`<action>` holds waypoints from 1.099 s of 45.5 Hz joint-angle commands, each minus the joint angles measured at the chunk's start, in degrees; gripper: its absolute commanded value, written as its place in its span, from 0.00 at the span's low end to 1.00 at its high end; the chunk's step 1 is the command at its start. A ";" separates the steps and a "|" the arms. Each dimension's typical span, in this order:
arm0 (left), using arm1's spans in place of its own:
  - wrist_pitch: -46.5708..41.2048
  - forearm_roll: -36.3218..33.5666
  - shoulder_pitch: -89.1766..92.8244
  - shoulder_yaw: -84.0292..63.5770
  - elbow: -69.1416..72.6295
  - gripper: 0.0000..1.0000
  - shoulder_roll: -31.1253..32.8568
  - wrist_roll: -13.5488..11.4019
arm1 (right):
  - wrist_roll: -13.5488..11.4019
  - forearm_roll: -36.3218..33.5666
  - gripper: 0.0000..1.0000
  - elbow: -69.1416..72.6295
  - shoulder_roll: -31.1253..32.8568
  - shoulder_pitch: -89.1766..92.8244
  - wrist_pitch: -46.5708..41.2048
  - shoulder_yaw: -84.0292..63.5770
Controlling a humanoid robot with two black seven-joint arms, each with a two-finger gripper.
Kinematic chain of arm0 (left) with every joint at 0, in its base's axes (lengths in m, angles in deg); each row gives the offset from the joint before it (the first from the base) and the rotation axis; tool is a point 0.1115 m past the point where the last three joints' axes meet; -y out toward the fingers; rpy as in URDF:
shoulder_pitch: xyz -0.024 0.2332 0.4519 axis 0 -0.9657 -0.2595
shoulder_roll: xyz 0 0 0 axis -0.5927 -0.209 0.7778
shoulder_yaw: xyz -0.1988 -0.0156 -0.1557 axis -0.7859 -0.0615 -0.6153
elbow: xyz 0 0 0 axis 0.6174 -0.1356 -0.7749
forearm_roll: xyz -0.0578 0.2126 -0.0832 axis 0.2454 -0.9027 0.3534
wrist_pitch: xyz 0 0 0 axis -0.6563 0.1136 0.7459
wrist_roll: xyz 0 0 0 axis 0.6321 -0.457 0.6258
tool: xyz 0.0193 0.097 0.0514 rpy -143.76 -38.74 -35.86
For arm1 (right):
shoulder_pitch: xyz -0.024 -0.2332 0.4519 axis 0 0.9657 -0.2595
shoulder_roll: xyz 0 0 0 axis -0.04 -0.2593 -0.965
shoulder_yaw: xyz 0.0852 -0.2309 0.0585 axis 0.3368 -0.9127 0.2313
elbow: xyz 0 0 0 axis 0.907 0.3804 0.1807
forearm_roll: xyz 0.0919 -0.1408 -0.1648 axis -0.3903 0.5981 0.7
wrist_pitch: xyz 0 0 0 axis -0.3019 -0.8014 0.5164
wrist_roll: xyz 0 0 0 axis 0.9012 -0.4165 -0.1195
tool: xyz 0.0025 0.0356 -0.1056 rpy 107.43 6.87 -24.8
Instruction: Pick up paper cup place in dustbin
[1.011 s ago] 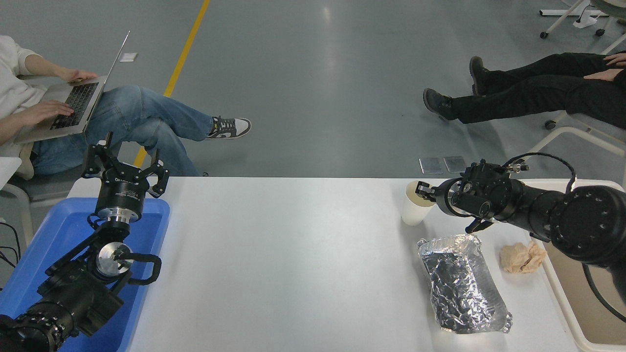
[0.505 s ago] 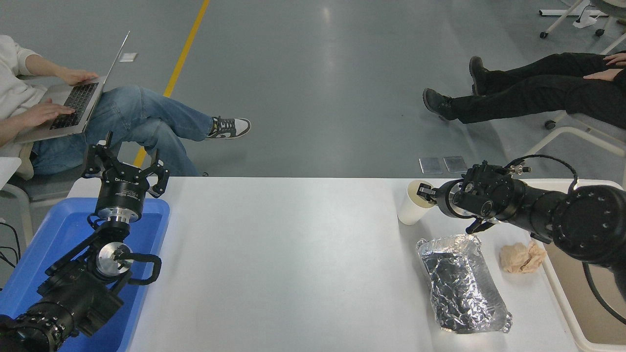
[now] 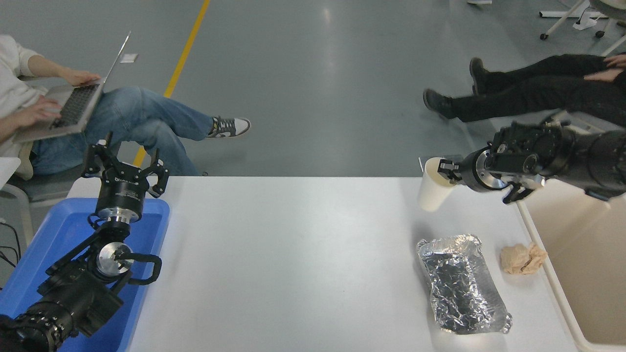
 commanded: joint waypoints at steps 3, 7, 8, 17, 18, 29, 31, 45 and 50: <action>0.00 0.01 -0.01 0.01 -0.01 0.99 0.01 0.00 | 0.30 -0.05 0.00 15.04 2.95 -20.80 -13.46 -6.73; 0.00 0.01 0.08 0.01 -0.01 0.99 0.01 0.00 | 0.30 -0.05 0.00 15.04 4.35 -25.11 -21.20 -6.12; 0.00 0.01 -0.01 0.01 -0.01 0.99 0.01 0.00 | 0.39 -0.14 0.00 15.13 4.79 -26.34 -22.79 -5.94; 0.00 0.01 -0.01 0.01 -0.01 0.99 0.01 0.00 | 0.39 -0.40 0.00 16.01 7.17 -36.89 -35.36 -5.76; 0.00 0.01 -0.09 0.01 -0.01 0.99 0.01 0.00 | 0.39 -0.40 0.00 16.01 7.26 -37.77 -36.51 -5.76; 0.00 0.10 -0.09 0.01 0.08 0.99 0.01 0.00 | 0.39 -2.69 0.00 16.10 9.37 -46.47 -36.51 -6.55; 0.00 0.01 -0.10 0.01 -0.01 0.99 0.01 0.00 | 0.39 -2.77 0.00 16.10 9.54 -47.35 -36.51 -6.73; 0.00 0.01 -0.01 0.01 0.08 0.99 0.01 0.00 | 0.30 -2.86 0.00 15.92 9.54 -47.88 -36.51 -8.75; 0.00 0.10 -0.01 0.01 -0.01 0.99 0.01 -0.09 | 0.30 -2.86 0.00 15.57 9.63 -47.88 -36.51 -12.08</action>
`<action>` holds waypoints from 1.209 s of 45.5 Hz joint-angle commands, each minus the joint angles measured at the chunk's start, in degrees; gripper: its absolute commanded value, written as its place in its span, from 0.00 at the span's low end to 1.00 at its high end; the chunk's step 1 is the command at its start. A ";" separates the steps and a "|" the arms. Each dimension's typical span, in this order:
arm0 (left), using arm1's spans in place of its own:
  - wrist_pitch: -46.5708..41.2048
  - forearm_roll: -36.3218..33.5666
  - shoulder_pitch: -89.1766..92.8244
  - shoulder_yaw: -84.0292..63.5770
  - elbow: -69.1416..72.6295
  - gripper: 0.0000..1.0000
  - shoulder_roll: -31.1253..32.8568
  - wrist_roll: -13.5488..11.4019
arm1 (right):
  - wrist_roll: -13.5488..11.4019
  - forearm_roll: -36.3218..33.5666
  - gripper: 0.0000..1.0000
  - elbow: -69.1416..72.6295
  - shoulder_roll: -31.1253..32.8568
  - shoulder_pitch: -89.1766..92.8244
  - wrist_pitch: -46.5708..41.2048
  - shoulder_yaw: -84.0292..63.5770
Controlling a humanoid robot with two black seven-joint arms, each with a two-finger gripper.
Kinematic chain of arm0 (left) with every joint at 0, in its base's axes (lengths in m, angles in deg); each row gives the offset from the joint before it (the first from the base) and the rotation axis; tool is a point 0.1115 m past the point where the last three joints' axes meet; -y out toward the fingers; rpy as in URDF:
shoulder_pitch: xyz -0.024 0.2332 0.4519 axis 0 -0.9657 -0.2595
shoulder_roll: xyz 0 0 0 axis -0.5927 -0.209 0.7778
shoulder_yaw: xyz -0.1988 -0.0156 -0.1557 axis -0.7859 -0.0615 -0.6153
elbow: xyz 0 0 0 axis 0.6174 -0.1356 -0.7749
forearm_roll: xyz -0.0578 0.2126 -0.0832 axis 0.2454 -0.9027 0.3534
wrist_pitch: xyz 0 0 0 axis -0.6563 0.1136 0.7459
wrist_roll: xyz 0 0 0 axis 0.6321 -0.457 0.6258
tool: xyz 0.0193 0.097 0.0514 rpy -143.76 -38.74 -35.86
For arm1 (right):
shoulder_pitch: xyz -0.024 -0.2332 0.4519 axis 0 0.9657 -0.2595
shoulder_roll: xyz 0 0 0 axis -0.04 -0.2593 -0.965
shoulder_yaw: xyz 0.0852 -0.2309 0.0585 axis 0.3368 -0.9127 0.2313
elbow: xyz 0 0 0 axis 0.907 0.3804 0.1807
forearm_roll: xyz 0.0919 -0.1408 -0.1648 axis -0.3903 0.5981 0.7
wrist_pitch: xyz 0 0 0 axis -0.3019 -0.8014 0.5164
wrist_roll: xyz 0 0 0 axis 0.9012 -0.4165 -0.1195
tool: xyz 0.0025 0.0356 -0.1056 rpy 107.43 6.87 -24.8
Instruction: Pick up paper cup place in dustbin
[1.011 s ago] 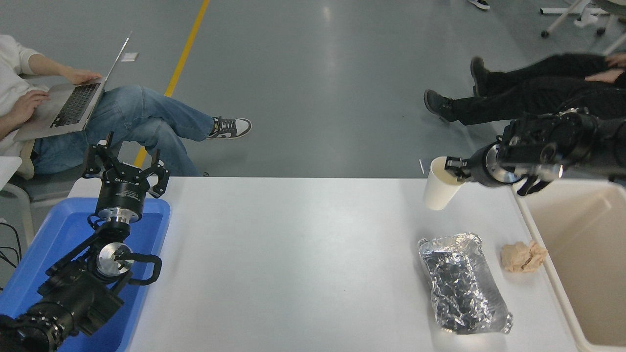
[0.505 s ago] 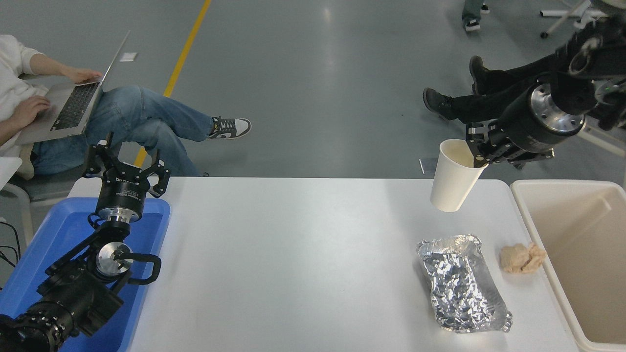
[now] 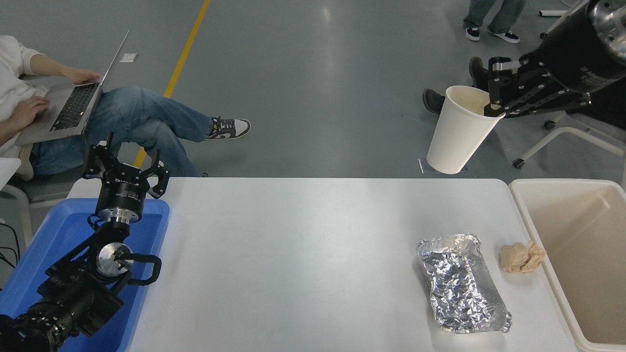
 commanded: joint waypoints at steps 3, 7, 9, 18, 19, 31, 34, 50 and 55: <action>0.00 0.08 -0.03 0.00 -0.04 0.99 0.09 -0.09 | -0.04 -0.23 0.00 -0.69 0.91 -1.35 -0.49 -7.33; 0.00 0.08 -0.03 0.00 0.05 0.99 0.00 -0.09 | -0.04 0.03 0.00 -1.30 4.42 -1.35 -0.49 -11.73; 0.00 0.08 0.05 0.00 0.05 0.99 0.00 -0.09 | -0.04 0.82 0.00 -1.39 6.00 -1.35 -0.49 -13.84; 0.00 -0.01 -0.03 0.00 0.05 0.99 0.00 -0.09 | -0.04 1.70 0.00 -5.26 12.67 0.67 -0.49 -24.30; 0.00 -0.01 -0.03 0.00 -0.04 0.99 0.00 -0.09 | -0.04 1.79 0.00 -5.70 14.08 1.02 -0.49 -24.91; 0.00 0.08 0.05 0.00 0.05 0.99 0.00 -0.09 | -0.13 11.28 0.00 -11.93 30.52 7.78 9.34 -25.80; 0.00 -0.01 -0.03 0.00 0.05 0.99 0.09 -0.09 | -0.04 11.63 0.00 -14.48 32.11 11.91 11.98 -24.84; 0.00 0.08 0.05 0.00 0.05 0.99 0.00 -0.09 | -0.04 11.46 0.00 -28.10 32.55 51.27 28.33 -1.56; 0.00 0.08 -0.03 0.00 -0.04 0.99 0.00 -0.09 | -0.04 11.11 0.00 -35.04 32.20 64.19 30.97 8.98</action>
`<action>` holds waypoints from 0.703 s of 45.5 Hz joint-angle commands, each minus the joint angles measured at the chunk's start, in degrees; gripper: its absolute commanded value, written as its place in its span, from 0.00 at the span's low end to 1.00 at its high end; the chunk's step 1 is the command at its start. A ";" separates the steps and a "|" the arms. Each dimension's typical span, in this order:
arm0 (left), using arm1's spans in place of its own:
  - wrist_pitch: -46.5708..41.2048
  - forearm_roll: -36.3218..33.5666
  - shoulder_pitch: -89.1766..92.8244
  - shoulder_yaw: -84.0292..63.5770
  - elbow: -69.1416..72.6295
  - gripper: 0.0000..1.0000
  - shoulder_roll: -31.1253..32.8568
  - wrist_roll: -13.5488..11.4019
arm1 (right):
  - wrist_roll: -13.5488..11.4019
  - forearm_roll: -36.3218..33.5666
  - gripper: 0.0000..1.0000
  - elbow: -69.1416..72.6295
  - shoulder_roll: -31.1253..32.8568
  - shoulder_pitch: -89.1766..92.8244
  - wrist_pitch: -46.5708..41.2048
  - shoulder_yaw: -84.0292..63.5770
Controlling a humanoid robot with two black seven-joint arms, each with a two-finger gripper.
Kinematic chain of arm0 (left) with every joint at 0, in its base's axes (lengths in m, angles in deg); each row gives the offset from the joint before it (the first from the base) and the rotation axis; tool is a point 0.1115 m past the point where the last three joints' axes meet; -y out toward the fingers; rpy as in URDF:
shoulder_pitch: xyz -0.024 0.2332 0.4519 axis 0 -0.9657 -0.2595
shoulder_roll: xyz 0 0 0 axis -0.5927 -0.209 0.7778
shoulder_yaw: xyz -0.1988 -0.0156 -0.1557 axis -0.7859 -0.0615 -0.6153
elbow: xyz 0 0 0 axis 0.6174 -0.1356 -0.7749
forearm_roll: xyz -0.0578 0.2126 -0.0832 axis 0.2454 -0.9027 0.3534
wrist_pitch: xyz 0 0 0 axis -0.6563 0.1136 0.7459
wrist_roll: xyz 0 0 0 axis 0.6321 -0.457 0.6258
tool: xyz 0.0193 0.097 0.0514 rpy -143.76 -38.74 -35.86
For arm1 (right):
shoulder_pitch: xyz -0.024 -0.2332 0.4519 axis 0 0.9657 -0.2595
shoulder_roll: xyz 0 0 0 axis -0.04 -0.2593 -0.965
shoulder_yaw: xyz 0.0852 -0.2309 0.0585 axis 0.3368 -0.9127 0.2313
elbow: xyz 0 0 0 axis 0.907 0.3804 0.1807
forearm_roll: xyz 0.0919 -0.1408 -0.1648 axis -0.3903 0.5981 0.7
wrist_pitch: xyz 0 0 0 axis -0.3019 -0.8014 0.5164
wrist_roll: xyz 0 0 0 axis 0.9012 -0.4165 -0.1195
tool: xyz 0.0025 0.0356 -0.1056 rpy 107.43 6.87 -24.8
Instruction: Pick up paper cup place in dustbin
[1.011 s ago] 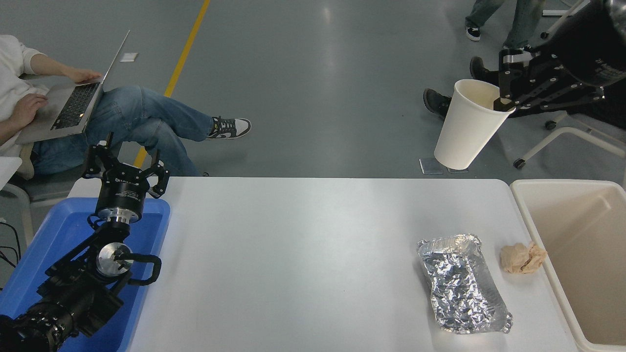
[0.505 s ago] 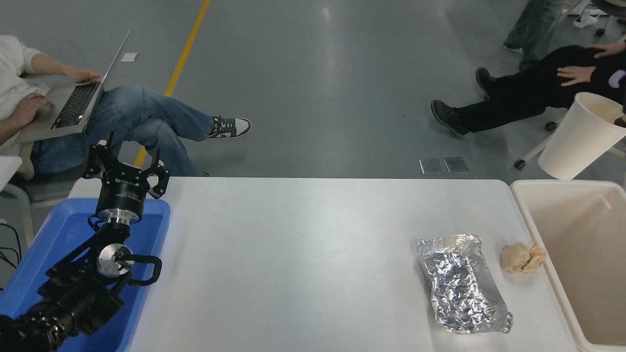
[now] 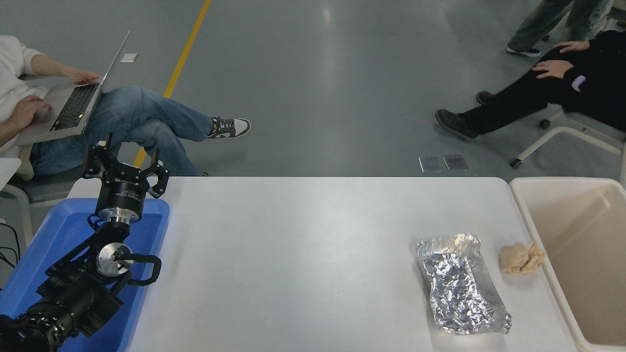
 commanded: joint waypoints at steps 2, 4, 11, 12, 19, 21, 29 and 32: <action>0.00 0.05 -0.04 0.00 0.03 0.99 -0.05 0.00 | -0.02 -0.07 0.00 -14.59 0.75 30.67 9.58 21.64; 0.00 0.05 -0.04 0.00 0.03 0.99 0.03 0.00 | -0.02 -0.16 0.00 -17.23 0.57 35.15 10.46 25.42; 0.00 0.05 -0.04 0.00 0.03 0.99 0.04 0.00 | -0.02 -0.16 0.00 -28.39 -4.52 48.79 12.22 37.65; -0.09 0.05 -0.04 0.00 0.03 0.99 0.04 0.00 | -0.02 -0.16 0.00 -29.79 -5.31 50.02 12.22 38.62; 0.00 0.05 -0.04 0.00 -0.06 0.99 0.04 0.00 | -0.02 -0.16 0.00 -37.71 -10.24 57.58 12.22 44.33; 0.00 0.05 -0.04 0.00 0.03 0.99 0.04 0.00 | 0.07 -0.16 0.00 -39.38 -11.20 59.08 12.31 45.74; 0.00 0.05 -0.04 0.00 0.03 0.99 0.04 0.00 | 0.07 -0.16 0.00 -46.94 -17.09 64.88 14.42 48.73; 0.00 0.05 -0.04 0.00 -0.06 0.99 0.04 0.00 | 0.07 -0.16 0.00 -49.49 -19.29 67.08 16.17 48.82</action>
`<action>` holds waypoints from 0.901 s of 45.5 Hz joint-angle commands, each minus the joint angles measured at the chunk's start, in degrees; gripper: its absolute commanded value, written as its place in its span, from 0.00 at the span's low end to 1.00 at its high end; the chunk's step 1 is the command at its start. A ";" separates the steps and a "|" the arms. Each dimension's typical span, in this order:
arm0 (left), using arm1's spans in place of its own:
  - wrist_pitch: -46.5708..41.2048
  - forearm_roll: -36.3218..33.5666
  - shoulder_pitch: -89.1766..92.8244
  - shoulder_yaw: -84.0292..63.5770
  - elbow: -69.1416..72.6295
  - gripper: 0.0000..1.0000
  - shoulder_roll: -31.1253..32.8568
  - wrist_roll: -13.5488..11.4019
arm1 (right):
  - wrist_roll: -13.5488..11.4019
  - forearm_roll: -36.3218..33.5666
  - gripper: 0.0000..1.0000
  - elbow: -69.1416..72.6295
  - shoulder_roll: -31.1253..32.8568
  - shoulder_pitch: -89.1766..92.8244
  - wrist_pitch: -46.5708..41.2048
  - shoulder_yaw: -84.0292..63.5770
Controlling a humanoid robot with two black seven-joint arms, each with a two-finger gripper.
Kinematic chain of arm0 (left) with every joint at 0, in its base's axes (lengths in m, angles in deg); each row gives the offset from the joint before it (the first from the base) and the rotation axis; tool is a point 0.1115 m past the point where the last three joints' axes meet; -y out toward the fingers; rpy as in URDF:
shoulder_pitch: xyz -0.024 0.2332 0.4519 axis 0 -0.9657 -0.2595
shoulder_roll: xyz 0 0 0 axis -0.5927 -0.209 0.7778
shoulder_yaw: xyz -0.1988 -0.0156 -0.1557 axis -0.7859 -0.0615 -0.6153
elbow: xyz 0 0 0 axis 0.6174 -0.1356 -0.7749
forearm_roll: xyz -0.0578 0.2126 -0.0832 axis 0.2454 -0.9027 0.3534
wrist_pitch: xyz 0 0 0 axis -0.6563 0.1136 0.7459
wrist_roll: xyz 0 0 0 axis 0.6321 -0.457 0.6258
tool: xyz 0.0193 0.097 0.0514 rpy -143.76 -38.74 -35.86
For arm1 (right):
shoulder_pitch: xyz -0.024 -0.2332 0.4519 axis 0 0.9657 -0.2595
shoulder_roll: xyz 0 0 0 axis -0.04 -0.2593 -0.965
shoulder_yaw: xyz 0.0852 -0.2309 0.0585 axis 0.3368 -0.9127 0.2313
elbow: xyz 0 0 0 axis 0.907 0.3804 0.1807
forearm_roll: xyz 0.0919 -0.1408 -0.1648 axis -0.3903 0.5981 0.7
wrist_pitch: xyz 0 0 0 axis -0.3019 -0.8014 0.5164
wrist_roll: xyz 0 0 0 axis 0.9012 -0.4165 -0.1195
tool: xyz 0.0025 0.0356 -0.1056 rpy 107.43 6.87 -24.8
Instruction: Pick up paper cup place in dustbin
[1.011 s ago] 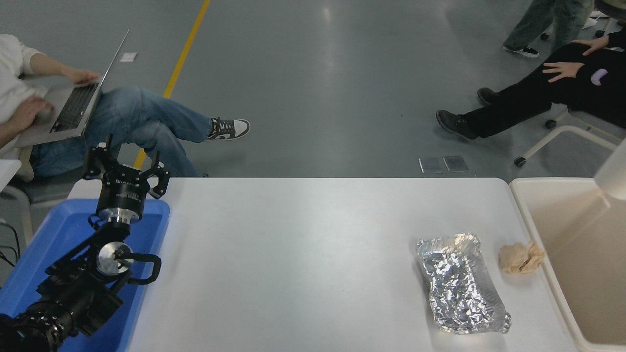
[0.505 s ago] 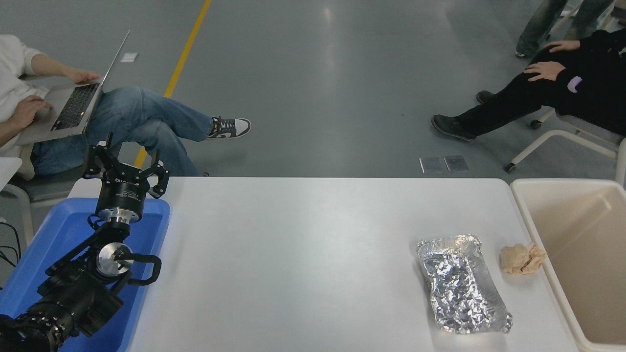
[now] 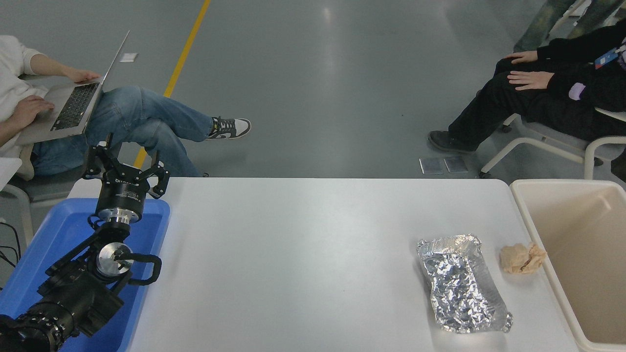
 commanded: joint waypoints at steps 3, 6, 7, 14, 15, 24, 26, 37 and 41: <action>0.00 0.00 0.00 -0.09 -0.06 0.99 0.00 0.00 | 0.05 -0.02 0.00 -12.36 -8.90 10.82 4.68 5.28; 0.00 0.00 0.00 0.00 0.03 0.99 0.00 0.00 | 0.05 -0.02 0.00 -13.15 -9.34 11.52 5.73 5.28; 0.00 0.00 0.00 0.00 -0.06 0.99 0.00 0.00 | 0.05 -0.02 0.00 -13.33 -9.43 11.70 5.99 5.28; 0.00 0.00 0.00 0.00 -0.06 0.99 0.00 0.00 | 0.05 -0.11 0.00 -13.94 -10.22 11.88 7.23 5.28; 0.00 0.00 0.09 0.00 0.02 0.99 -0.08 0.00 | 0.05 -0.11 0.00 -13.86 -10.22 11.88 7.31 5.28; 0.00 0.00 0.09 0.00 0.03 0.99 0.00 0.00 | 0.05 -0.11 0.00 -13.77 -10.58 11.79 8.36 5.28; 0.00 0.00 0.00 0.00 -0.06 0.99 0.00 0.00 | 0.05 -0.11 0.21 -13.50 -10.58 11.79 9.59 5.28; 0.00 0.00 0.09 -0.09 0.03 0.99 0.00 0.00 | 0.05 -0.11 0.80 -12.80 -10.58 10.82 13.82 5.37; 0.00 0.00 0.09 -0.09 -0.06 0.99 -0.08 0.00 | 0.05 -0.11 0.80 -12.62 -10.49 10.65 13.82 5.37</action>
